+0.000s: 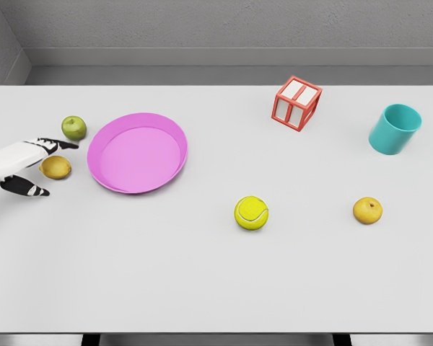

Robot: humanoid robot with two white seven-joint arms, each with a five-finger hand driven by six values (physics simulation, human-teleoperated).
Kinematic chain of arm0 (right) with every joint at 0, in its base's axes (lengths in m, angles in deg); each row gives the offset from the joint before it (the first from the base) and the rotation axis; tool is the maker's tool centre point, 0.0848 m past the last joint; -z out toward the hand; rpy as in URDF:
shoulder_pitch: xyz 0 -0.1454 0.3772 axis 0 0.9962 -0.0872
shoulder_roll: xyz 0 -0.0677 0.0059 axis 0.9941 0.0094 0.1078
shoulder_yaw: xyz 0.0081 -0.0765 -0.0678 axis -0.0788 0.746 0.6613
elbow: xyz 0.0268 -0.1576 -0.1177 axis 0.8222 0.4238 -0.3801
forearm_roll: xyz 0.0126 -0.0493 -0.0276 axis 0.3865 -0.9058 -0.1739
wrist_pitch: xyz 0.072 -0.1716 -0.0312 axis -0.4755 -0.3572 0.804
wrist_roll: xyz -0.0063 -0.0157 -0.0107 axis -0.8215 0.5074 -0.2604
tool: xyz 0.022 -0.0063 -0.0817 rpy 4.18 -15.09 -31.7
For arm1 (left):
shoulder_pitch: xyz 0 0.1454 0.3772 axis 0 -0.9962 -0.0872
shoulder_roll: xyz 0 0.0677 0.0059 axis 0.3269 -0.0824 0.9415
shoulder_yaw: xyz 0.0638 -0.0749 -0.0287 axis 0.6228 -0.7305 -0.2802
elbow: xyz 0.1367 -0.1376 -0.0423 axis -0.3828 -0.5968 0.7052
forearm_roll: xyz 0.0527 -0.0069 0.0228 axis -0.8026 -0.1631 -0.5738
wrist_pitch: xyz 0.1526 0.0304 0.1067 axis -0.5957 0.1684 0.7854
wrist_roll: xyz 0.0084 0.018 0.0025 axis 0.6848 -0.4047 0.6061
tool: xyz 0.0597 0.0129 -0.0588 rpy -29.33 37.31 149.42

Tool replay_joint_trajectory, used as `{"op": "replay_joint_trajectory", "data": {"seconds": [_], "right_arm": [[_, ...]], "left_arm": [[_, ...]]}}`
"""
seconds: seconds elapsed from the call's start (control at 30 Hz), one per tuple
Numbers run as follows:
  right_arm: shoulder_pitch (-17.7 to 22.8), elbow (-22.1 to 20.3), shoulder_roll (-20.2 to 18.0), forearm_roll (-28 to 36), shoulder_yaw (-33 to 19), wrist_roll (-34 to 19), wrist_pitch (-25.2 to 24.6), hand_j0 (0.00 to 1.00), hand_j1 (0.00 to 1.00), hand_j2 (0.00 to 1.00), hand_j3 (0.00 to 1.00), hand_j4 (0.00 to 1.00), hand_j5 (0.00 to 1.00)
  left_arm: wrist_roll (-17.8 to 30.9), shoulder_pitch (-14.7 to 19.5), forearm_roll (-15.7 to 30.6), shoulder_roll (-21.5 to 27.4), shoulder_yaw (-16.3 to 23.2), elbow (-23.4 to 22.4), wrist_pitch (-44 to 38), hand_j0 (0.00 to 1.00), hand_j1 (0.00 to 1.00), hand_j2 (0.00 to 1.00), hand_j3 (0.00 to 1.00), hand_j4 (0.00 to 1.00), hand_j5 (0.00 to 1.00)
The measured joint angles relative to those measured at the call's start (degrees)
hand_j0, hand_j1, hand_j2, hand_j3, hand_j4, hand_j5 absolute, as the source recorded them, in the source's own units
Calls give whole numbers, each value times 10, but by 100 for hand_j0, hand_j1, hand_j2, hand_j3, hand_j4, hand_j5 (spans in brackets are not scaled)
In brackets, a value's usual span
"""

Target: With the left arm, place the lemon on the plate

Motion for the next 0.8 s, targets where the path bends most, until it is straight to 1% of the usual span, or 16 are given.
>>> {"op": "replay_joint_trajectory", "data": {"seconds": [0.1, 0.33, 0.37, 0.43, 0.6, 0.67, 0.8], "right_arm": [[0, 0, 0, 0, 0, 0, 0, 100, 100, 100, 100, 100, 100], [0, 0, 0, 0, 0, 0, 0, 100, 100, 100, 100, 100, 100], [0, 0, 0, 0, 0, 0, 0, 100, 100, 100, 100, 100, 100], [0, 0, 0, 0, 0, 0, 0, 100, 100, 100, 100, 100, 100], [0, 0, 0, 0, 0, 0, 0, 100, 100, 100, 100, 100, 100], [0, 0, 0, 0, 0, 0, 0, 100, 100, 100, 100, 100, 100], [0, 0, 0, 0, 0, 0, 0, 100, 100, 100, 100, 100, 100]], "left_arm": [[0, 0, -5, 0, 0, 0, 0, 83, 83, 83, 83, 83, 83], [0, 5, -8, 5, -2, -7, 0, 83, 83, 83, 83, 83, 83], [0, 5, -8, 6, -2, -7, 0, 78, 78, 78, 78, 78, 78], [0, 5, -9, 6, -2, -7, 0, 74, 74, 74, 74, 74, 74], [0, 7, -12, 3, -1, -7, 0, 74, 74, 74, 74, 74, 74], [1, 7, -13, 2, 0, -7, 0, 70, 70, 70, 70, 70, 70], [1, 7, -15, 1, 1, -7, 0, 71, 71, 71, 71, 71, 71]]}}
